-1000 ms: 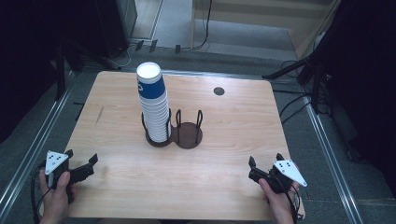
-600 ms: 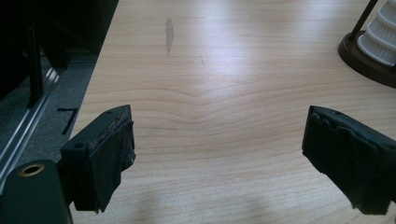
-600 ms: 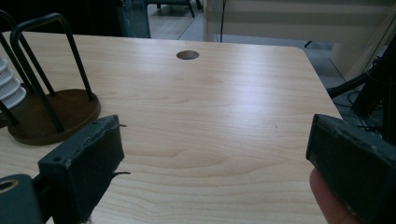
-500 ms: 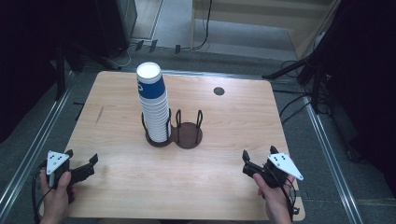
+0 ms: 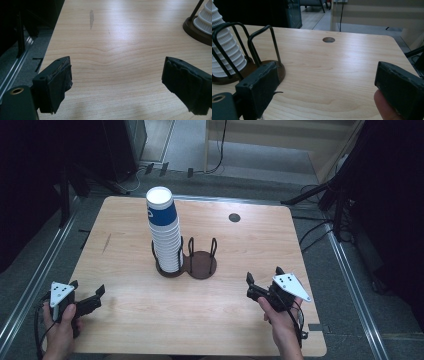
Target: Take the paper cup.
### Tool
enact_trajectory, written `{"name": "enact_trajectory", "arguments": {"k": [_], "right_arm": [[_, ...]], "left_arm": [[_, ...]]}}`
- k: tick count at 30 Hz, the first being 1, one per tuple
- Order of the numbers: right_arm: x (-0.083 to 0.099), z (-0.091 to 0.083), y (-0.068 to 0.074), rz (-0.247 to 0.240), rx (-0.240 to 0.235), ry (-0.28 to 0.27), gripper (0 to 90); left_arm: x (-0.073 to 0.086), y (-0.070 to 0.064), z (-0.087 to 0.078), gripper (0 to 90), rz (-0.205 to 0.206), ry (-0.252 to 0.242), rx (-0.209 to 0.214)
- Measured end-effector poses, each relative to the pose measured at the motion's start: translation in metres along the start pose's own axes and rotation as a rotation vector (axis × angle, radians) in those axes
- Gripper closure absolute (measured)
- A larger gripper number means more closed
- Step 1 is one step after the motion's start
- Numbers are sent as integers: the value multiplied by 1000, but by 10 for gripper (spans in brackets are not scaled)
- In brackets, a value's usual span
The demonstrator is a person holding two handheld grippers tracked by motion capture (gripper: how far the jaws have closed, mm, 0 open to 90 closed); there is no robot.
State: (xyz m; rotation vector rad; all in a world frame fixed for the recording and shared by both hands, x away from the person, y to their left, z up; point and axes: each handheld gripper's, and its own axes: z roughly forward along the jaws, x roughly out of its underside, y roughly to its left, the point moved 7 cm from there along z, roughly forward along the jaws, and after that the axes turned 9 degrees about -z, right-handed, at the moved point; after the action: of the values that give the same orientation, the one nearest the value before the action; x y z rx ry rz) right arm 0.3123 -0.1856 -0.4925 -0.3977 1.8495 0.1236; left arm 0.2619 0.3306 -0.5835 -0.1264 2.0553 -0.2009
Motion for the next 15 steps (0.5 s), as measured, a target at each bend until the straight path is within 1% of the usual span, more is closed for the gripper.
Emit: {"name": "enact_trajectory", "arguments": {"k": [2, 6, 10, 15], "right_arm": [[-1, 1, 1, -1, -2, -1, 54], [-9, 5, 10, -5, -15, -11, 54], [-15, 8, 15, -14, -24, -19, 54], [-22, 10, 22, -14, -37, -29, 56]], "left_arm": [[0, 0, 0, 103, 2, 0, -1], [0, 0, 0, 103, 5, 2, -1], [0, 0, 0, 103, 6, 5, -4], [0, 0, 1, 103, 5, 8, -5]]}}
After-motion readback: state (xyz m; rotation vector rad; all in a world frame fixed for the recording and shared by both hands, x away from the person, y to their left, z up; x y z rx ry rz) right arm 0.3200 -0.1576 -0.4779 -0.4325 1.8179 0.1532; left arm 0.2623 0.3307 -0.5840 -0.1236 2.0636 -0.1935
